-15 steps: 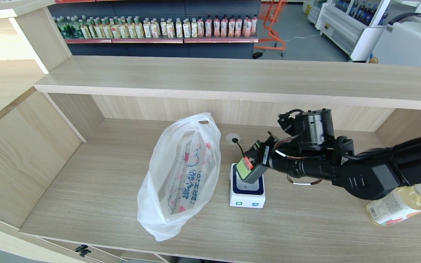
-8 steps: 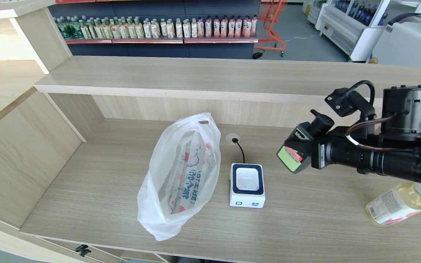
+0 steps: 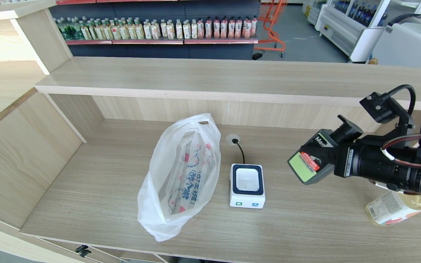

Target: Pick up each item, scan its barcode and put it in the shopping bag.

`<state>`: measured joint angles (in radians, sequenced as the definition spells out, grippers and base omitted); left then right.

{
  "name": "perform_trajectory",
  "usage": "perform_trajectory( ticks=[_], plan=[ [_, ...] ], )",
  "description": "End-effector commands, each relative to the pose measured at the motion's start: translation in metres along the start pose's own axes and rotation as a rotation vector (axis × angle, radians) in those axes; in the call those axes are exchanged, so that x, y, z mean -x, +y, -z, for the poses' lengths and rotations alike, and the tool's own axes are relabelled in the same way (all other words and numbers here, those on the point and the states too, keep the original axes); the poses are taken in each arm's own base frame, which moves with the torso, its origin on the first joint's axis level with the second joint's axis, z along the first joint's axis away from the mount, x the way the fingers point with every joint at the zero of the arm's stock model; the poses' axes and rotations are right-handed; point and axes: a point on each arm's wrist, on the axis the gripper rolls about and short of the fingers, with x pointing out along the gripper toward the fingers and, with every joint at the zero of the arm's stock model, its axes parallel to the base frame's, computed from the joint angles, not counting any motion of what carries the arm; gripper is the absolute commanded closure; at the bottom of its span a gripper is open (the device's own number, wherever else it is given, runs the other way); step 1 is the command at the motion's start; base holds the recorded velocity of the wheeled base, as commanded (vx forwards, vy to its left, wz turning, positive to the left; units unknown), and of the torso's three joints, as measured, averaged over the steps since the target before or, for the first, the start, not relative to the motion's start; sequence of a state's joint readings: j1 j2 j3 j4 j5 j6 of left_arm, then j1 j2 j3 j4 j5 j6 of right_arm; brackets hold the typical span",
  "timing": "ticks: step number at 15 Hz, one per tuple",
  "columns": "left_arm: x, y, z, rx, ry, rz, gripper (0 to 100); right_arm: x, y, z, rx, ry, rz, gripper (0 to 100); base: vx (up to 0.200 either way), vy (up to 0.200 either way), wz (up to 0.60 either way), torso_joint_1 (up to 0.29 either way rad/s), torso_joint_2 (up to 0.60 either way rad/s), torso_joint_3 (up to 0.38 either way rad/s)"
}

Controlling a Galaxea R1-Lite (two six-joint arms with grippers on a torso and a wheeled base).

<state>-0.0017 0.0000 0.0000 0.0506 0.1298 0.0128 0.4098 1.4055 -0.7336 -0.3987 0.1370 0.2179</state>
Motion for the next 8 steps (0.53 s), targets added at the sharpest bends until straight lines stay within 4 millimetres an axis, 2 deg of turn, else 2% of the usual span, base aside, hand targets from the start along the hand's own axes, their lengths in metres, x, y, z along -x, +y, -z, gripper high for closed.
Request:
perform_trajectory(
  ticks=[1, 5, 8],
  plan=[
    [0.0, 0.0, 0.0, 0.001, 0.0, -0.001, 0, -0.001, 0.01, -0.009, -0.071, -0.024, -0.041, 100, 0.0, 0.2, 0.0, -0.012, 0.0, 0.012],
    [0.0, 0.0, 0.0, 0.0, 0.002, -0.001, 0, -0.021, 0.023, -0.005, -0.172, 0.046, -0.082, 100, 0.0, 0.2, 0.0, 0.007, 0.0, 0.004],
    [0.0, 0.0, 0.0, 0.0, 0.002, -0.001, 0, -0.035, 0.025, 0.007, -0.209, 0.107, -0.07, 100, 0.0, 0.0, 0.0, 0.0, 0.0, 0.0]
  ],
)
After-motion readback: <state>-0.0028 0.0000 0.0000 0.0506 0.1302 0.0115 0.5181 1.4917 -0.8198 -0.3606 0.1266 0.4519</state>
